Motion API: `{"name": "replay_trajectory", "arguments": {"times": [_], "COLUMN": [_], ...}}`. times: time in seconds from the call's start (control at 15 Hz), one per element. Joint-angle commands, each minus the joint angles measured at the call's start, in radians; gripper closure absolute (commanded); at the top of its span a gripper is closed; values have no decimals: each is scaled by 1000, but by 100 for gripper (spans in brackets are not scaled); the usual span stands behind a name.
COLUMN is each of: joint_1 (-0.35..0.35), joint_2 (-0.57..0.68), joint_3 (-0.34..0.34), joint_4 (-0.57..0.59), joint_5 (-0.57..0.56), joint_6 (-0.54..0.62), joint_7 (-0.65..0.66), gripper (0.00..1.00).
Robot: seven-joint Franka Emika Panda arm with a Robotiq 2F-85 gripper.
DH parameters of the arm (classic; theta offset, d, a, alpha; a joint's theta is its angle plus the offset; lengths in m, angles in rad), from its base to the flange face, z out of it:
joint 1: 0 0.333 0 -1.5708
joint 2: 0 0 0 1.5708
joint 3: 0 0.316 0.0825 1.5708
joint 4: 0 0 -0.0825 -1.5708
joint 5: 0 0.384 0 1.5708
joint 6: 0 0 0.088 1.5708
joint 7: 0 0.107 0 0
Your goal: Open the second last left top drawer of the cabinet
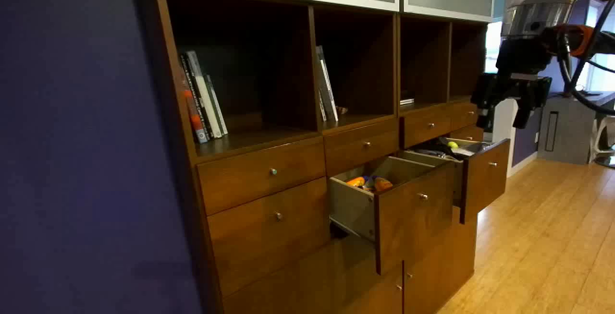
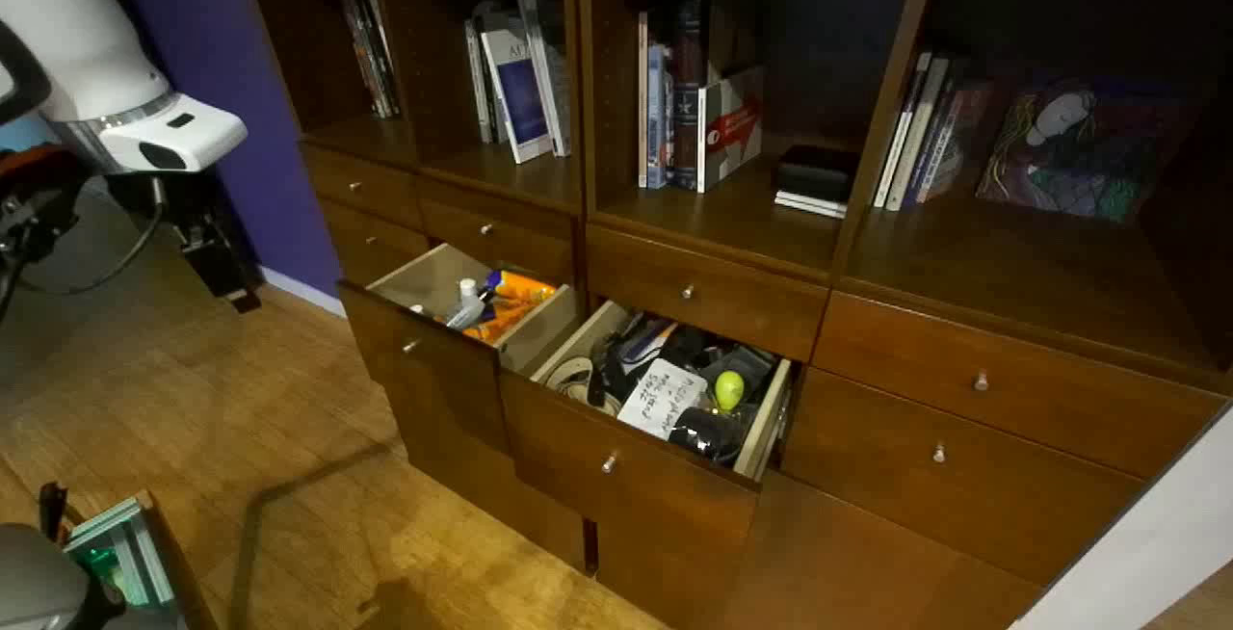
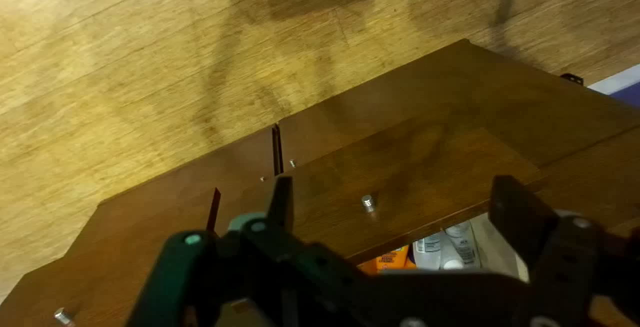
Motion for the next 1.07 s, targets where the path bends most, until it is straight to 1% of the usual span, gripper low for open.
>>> {"name": "replay_trajectory", "arguments": {"times": [0.0, 0.33, 0.47, 0.8, 1.0], "joint_1": [-12, -12, -32, -19, -17], "joint_2": [0, 0, 42, 225, 354], "joint_3": [8, 8, 35, 88, 106], "joint_4": [3, 3, 28, 143, 203], "joint_5": [8, 8, -16, -33, -73], "joint_6": [-4, -4, 55, 247, 373], "joint_7": [-9, -9, 12, -3, -29], "gripper": [0, 0, 0, 0, 0]}}
